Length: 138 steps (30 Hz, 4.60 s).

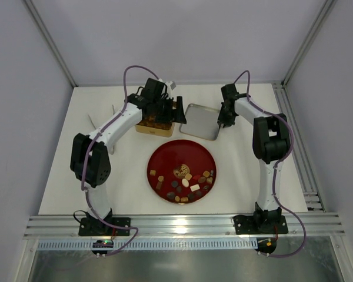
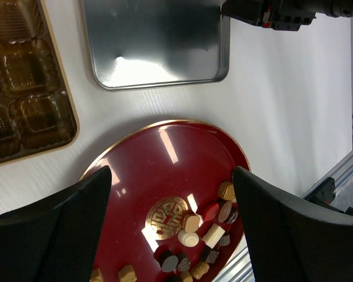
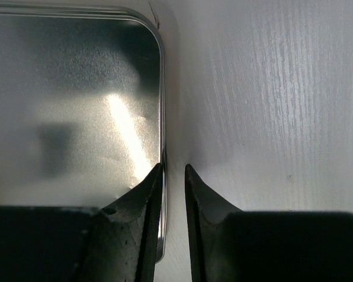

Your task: Pack the chocolate

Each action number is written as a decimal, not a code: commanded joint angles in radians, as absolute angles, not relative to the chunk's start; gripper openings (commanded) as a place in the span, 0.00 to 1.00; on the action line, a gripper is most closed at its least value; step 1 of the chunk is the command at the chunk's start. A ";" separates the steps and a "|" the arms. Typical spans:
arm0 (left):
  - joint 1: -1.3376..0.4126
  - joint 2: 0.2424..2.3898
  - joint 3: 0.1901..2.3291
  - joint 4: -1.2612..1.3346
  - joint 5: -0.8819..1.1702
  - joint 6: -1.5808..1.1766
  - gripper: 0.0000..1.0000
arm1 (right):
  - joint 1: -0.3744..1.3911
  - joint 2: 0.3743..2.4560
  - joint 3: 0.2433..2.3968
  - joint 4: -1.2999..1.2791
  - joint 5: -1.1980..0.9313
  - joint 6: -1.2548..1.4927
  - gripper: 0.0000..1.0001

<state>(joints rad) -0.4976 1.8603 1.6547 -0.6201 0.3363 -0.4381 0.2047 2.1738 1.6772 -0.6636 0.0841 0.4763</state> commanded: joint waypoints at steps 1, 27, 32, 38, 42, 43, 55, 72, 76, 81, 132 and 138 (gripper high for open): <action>-0.505 1.914 1.732 -0.572 0.406 -0.433 0.82 | 0.215 2.189 1.692 -0.647 0.094 0.480 0.23; -0.514 2.177 1.930 -0.563 0.387 -0.453 0.77 | 0.106 1.991 1.496 -0.515 -0.100 0.399 0.04; -0.525 2.204 1.944 -0.552 0.350 -0.474 0.77 | 0.091 1.956 1.425 -0.482 -0.146 0.403 0.04; -0.532 2.246 1.970 -0.535 0.336 -0.491 0.77 | 0.064 1.902 1.367 -0.453 -0.192 0.414 0.04; -0.546 2.275 1.991 -0.535 0.324 -0.502 0.78 | 0.046 1.881 1.351 -0.446 -0.219 0.423 0.04; -0.549 2.281 1.996 -0.535 0.321 -0.503 0.78 | 0.043 1.876 1.348 -0.445 -0.225 0.425 0.04; -0.561 2.341 2.040 -0.528 0.316 -0.517 0.80 | 0.012 1.830 1.328 -0.434 -0.271 0.440 0.04; -0.569 2.390 2.069 -0.506 0.342 -0.545 0.79 | -0.041 1.807 1.282 -0.393 -0.368 0.472 0.04; -0.569 2.385 2.068 -0.479 0.371 -0.564 0.79 | -0.043 1.796 1.258 -0.373 -0.403 0.486 0.04; -0.569 2.385 2.060 -0.453 0.402 -0.595 0.76 | -0.043 1.790 1.233 -0.342 -0.437 0.506 0.04; -0.542 2.008 1.781 -0.436 0.629 -0.795 0.00 | 0.258 1.327 1.046 -0.331 0.056 0.338 0.70; -0.509 1.971 1.720 -0.442 0.666 -0.825 0.00 | 0.425 1.174 1.011 -0.310 0.193 0.178 0.73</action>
<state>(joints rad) -0.5304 2.0445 1.7317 -0.4412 0.6041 -0.7940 0.3611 1.2301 1.0267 -0.3550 0.0715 0.2958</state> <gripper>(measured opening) 0.120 0.727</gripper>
